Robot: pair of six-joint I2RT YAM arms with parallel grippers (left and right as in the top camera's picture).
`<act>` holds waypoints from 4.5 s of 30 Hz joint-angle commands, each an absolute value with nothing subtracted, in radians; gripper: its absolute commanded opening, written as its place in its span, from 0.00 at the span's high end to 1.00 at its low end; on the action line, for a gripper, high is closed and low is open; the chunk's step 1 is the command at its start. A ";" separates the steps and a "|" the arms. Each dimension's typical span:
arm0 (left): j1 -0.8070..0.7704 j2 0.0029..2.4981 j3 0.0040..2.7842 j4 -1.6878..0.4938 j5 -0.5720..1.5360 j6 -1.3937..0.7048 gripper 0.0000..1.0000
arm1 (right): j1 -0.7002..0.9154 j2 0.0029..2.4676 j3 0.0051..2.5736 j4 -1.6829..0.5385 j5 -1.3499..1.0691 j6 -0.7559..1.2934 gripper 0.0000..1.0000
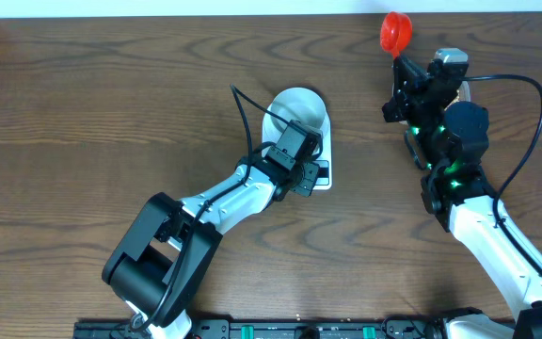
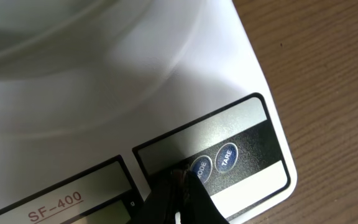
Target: Scoop item into bowl and weigh 50g on scale
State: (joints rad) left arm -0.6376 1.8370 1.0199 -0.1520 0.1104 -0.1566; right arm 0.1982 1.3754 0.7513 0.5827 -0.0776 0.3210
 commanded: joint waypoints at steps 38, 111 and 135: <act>-0.550 1.465 1.040 -0.402 -0.016 -0.130 0.83 | 0.188 1.377 0.791 0.469 -0.031 0.292 0.99; -0.116 1.324 1.268 -0.953 0.543 0.778 0.02 | 0.189 1.393 0.818 0.480 -0.037 0.290 0.99; -0.116 1.300 1.267 -0.979 0.564 0.800 0.02 | 0.189 1.393 0.818 0.478 -0.036 0.290 0.99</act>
